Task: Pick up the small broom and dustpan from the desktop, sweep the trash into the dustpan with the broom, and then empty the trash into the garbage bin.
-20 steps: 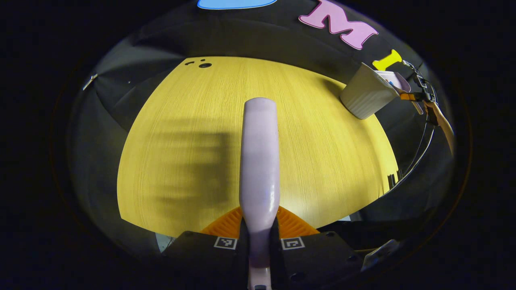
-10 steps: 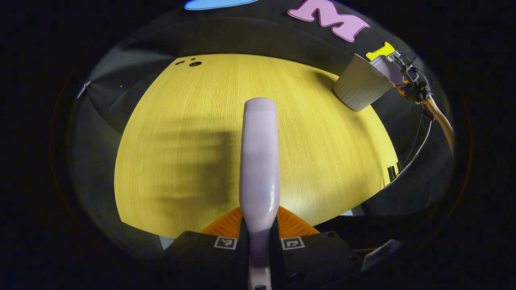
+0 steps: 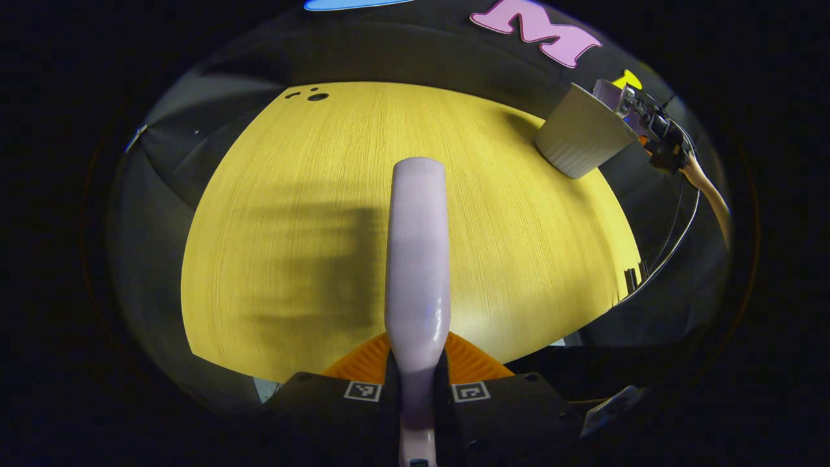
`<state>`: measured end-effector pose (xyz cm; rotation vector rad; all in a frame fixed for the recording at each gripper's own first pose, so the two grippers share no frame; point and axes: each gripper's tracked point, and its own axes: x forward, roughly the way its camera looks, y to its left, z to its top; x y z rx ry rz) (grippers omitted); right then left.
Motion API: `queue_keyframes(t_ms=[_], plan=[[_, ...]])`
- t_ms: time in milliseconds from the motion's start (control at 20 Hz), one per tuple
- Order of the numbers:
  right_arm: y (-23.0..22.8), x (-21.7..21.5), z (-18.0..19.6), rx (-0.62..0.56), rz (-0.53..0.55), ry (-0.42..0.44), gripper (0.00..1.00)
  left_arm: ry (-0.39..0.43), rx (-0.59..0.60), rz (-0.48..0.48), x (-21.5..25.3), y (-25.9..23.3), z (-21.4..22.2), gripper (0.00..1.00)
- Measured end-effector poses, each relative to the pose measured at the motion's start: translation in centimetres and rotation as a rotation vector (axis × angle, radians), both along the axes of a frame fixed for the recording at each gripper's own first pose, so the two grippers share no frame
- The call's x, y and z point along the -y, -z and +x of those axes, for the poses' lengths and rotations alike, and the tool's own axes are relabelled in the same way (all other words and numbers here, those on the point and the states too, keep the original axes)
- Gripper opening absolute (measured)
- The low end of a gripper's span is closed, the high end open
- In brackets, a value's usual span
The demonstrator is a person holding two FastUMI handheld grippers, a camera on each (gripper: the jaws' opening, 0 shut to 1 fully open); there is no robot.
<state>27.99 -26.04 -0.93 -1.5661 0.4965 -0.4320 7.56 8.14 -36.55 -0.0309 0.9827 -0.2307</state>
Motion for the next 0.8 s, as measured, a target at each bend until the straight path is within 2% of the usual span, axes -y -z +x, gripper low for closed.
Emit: queue_keyframes(t_ms=[50,100,150,300,550,800], plan=[[0.0,0.1,0.0,0.001,0.006,0.0,0.31,-0.004,0.0,-0.001,-0.1,0.1,0.0,0.25],[0.2,0.2,-0.2,0.002,0.025,0.007,0.39,-0.006,0.0,-0.002,-0.2,0.1,0.0,0.25],[0.3,-0.2,-0.2,0.002,0.05,0.014,0.35,-0.009,0.0,-0.003,-0.2,0.1,0.1,0.25],[0.8,-0.3,-0.3,0.003,0.166,0.034,0.35,-0.015,0.007,-0.004,-0.3,-0.1,0.3,0.25],[1.9,-0.6,-0.9,0.032,0.54,0.102,0.36,-0.027,0.03,-0.012,-0.1,-0.9,0.7,0.25],[1.5,-2.2,-1.6,0.098,0.834,0.118,0.36,-0.042,0.056,-0.017,-0.1,-1.7,0.8,0.25]])
